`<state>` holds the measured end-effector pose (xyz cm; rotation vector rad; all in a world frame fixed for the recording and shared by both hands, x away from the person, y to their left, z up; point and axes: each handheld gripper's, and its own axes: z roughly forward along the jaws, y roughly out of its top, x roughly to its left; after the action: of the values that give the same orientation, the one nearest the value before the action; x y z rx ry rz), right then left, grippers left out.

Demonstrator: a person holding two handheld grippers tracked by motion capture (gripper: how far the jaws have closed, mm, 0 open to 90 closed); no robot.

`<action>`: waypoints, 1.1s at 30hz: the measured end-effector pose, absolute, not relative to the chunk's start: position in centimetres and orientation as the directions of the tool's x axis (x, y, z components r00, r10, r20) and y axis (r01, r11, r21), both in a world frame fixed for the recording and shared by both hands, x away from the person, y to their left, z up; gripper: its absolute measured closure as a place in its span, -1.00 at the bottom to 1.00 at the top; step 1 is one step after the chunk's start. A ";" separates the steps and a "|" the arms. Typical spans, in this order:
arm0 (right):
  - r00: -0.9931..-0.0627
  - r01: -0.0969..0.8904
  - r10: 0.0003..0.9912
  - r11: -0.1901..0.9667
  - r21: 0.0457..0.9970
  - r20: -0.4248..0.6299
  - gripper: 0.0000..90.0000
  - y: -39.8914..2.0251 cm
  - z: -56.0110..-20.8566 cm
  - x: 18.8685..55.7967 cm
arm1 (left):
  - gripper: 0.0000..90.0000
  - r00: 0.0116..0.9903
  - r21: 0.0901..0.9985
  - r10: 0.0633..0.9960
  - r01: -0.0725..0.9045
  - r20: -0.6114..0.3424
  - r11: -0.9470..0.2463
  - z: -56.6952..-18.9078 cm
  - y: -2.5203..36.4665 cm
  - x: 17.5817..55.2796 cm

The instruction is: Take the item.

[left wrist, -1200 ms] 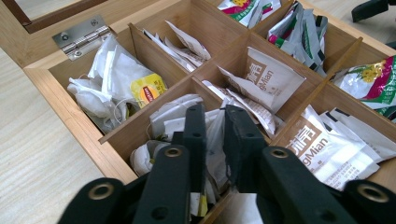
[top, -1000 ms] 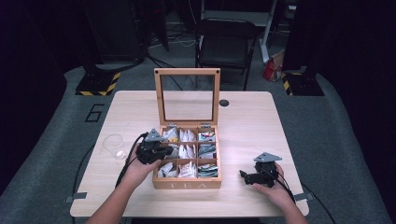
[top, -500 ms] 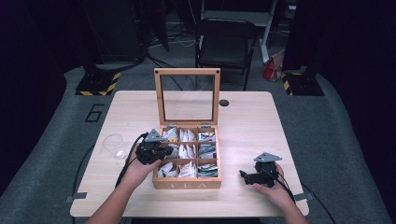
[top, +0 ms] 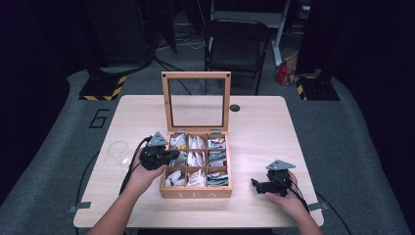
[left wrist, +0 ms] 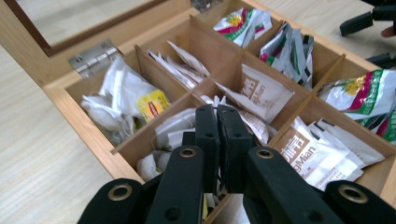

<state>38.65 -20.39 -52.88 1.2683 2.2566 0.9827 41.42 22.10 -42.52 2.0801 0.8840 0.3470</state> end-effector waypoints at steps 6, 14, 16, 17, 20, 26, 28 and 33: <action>-0.525 0.592 0.851 0.351 0.725 0.018 -0.85 -20.4 -52.9 38.6 | 0.95 0.716 0.796 0.696 0.452 -0.054 -0.403 -41.3 22.4 41.4; -0.526 0.592 0.851 0.351 0.726 0.018 -0.85 -20.4 -52.9 38.6 | 0.94 0.712 0.808 0.700 0.438 -0.044 -0.395 -40.0 22.6 41.3; -0.526 0.592 0.851 0.351 0.725 0.017 -0.85 -20.4 -52.9 38.6 | 0.94 0.712 0.811 0.702 0.432 -0.037 -0.395 -39.6 22.7 41.3; -0.526 0.592 0.850 0.351 0.726 0.017 -0.85 -20.4 -52.9 38.6 | 0.94 0.711 0.813 0.702 0.430 -0.036 -0.393 -39.4 22.7 41.2; -0.526 0.592 0.850 0.351 0.726 0.017 -0.85 -20.4 -52.9 38.6 | 0.94 0.711 0.816 0.703 0.423 -0.030 -0.393 -38.9 22.8 41.2; -0.526 0.591 0.850 0.352 0.726 0.016 -0.85 -20.4 -52.9 38.7 | 0.94 0.709 0.822 0.705 0.416 -0.026 -0.388 -38.0 23.1 41.0; -0.526 0.591 0.850 0.352 0.726 0.016 -0.85 -20.4 -52.9 38.7 | 0.94 0.709 0.826 0.704 0.408 -0.020 -0.388 -37.7 23.2 41.0; -0.524 0.591 0.852 0.352 0.726 0.013 -0.85 -20.4 -52.9 38.7 | 0.94 0.710 0.825 0.704 0.410 -0.022 -0.388 -37.3 23.4 40.9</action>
<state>38.66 -20.38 -52.89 1.2675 2.2530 0.9791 40.93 23.36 -37.32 2.0307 0.8492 0.4200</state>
